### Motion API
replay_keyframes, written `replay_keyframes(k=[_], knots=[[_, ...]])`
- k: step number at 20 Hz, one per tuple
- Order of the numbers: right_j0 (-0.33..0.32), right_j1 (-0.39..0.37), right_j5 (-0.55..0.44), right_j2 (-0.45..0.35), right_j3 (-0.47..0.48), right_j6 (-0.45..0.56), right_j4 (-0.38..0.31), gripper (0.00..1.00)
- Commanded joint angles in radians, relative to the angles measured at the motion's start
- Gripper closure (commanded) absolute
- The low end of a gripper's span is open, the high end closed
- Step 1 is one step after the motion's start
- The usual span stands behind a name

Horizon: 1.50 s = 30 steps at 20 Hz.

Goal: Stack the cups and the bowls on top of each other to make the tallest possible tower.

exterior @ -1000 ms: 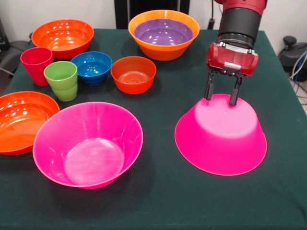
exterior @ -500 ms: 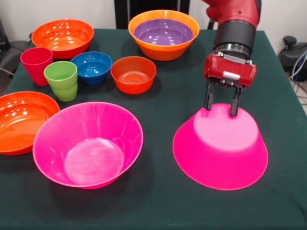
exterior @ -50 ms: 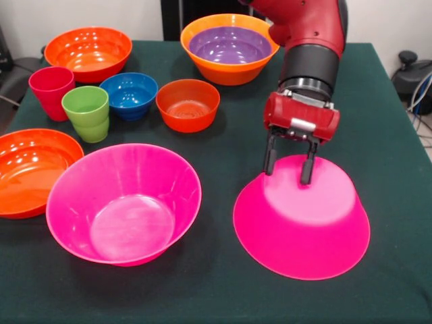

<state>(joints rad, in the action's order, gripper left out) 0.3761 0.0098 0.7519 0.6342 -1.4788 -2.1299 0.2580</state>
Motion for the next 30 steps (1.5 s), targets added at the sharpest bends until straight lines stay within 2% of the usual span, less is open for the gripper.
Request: replay_keyframes(k=[1,8,10,14,17,19,24,27,30], knots=[[-0.017,0.038,-0.162,-0.050,0.073,0.025,-0.086,0.00],[-0.004,-0.051,-0.305,-0.057,0.028,0.007,-0.175,0.00],[-0.006,-0.092,-0.351,-0.075,0.009,-0.003,-0.219,0.00],[-0.037,-0.227,-0.461,-0.154,-0.039,-0.031,-0.354,0.00],[-0.100,-0.345,-0.507,-0.254,-0.076,-0.059,-0.475,0.00],[-0.139,-0.395,-0.522,-0.309,-0.088,-0.074,-0.526,0.00],[-0.213,-0.465,-0.529,-0.400,-0.110,-0.091,-0.604,0.00],[-0.298,-0.500,-0.599,-0.504,-0.141,-0.065,-0.664,0.00],[-0.353,-0.497,-0.655,-0.549,-0.173,-0.041,-0.683,0.00]])
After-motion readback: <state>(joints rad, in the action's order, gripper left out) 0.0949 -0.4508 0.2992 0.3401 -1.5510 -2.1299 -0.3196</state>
